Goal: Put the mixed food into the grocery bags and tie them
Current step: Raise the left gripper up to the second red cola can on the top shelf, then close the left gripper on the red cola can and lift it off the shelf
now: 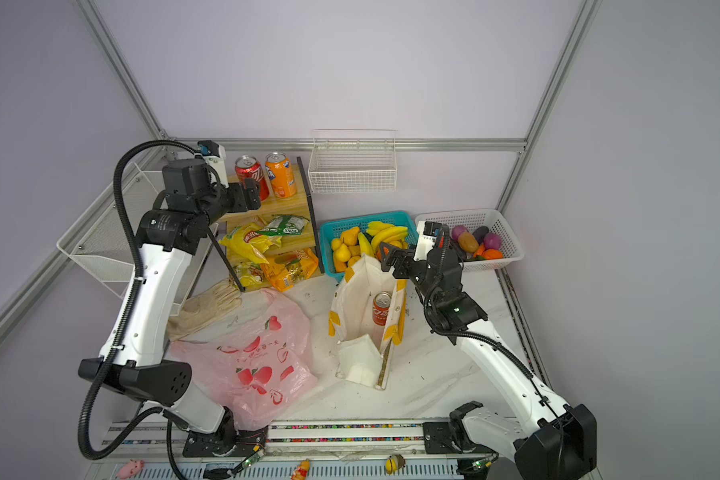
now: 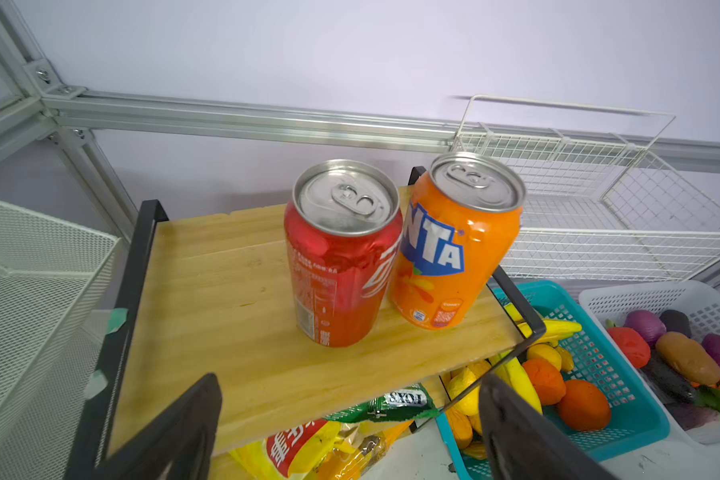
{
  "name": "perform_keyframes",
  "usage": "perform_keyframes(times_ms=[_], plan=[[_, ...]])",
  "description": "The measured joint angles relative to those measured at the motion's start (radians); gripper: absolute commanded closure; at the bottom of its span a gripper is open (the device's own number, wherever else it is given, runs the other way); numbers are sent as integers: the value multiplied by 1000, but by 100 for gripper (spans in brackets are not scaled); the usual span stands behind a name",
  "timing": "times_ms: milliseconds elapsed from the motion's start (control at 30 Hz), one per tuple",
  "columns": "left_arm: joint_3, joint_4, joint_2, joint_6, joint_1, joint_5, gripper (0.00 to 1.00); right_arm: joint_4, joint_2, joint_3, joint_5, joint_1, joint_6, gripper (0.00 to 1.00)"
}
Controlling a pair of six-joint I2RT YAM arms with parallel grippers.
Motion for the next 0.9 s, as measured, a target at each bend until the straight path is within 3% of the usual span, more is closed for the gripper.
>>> perform_keyframes(times_ms=[300,900], plan=[[175,-45,193,26,13,14,6,-10,-6,-10,0,0,-13,3],[258,31,299,26,64,63,9,-24,-24,-58,-3,0,-20,3]])
